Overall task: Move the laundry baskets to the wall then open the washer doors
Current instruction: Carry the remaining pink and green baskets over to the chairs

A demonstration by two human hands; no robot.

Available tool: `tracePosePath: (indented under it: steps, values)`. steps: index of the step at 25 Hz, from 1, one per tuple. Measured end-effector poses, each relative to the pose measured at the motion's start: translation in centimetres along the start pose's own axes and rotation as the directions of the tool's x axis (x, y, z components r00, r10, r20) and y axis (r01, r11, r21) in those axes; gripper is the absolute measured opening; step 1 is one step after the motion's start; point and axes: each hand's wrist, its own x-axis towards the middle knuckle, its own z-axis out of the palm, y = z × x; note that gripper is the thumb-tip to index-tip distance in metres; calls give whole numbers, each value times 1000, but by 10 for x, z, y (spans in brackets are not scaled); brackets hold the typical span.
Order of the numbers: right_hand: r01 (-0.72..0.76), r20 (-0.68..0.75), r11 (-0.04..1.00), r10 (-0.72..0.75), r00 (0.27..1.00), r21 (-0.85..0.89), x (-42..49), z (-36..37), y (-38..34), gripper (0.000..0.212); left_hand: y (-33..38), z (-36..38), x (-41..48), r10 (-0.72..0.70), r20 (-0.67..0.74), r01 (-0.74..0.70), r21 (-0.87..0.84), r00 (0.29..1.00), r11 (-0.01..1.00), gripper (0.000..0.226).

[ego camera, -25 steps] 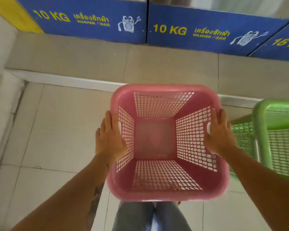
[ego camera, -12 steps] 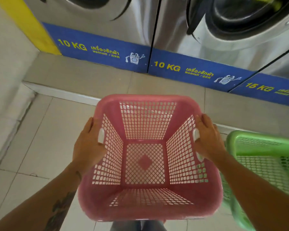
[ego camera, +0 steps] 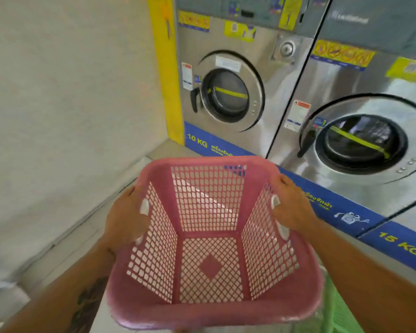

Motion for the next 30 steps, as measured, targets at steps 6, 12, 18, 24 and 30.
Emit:
tracePosePath:
  steps: [6,12,18,24,30]
  values:
    - [393,93,917,-398,913,64,-34,-10,-147,78,-70,-124,-176,-276,-215,292,45,937,955,68]
    - [710,138,686,-728,672,158,-147,35,-360,67,-160,-241,-407,-508,-461,585,31,727,810,88]
    - [853,149,464,-886,439,239,-329,92,-555,79,-221,-336,-646,-585,-614,755,28,530,655,109]
    - [945,141,246,-965,219,217,-482,150,-709,77,-264,-402,-826,-640,-723,899,-63,259,434,104]
    - [950,111,54,-994,21,307,-582,203,-867,74,-341,-458,-935,-658,-751,960,-135,63,246,97]
